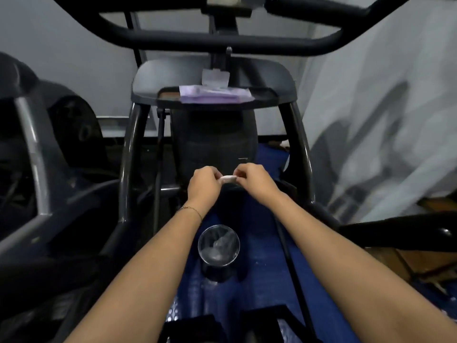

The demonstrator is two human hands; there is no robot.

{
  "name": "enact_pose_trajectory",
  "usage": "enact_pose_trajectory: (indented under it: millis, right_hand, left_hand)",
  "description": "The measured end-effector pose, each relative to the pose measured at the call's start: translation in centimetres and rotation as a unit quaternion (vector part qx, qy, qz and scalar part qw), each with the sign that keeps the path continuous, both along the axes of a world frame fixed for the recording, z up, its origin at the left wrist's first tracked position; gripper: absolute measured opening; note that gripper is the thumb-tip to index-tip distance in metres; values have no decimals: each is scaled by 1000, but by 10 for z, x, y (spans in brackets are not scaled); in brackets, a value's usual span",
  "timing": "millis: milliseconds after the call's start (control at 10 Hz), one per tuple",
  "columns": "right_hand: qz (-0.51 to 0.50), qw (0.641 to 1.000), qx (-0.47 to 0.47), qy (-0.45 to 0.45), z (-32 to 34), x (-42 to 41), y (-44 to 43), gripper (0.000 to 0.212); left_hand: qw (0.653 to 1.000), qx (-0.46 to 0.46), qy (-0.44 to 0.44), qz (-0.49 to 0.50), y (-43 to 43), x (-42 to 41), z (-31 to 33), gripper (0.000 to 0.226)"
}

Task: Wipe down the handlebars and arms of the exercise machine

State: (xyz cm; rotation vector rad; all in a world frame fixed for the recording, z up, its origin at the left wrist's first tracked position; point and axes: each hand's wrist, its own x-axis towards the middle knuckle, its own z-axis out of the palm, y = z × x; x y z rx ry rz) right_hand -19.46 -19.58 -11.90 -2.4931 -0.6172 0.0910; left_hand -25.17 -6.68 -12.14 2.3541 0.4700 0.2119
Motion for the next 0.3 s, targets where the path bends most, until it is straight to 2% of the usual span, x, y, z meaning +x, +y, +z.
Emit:
enact_pose_trajectory:
  millis: [300]
  right_hand:
    - [2,999,-2,49,-104,39,6,12]
  left_hand:
    - [998,0,52,35,-3,34,-97,15]
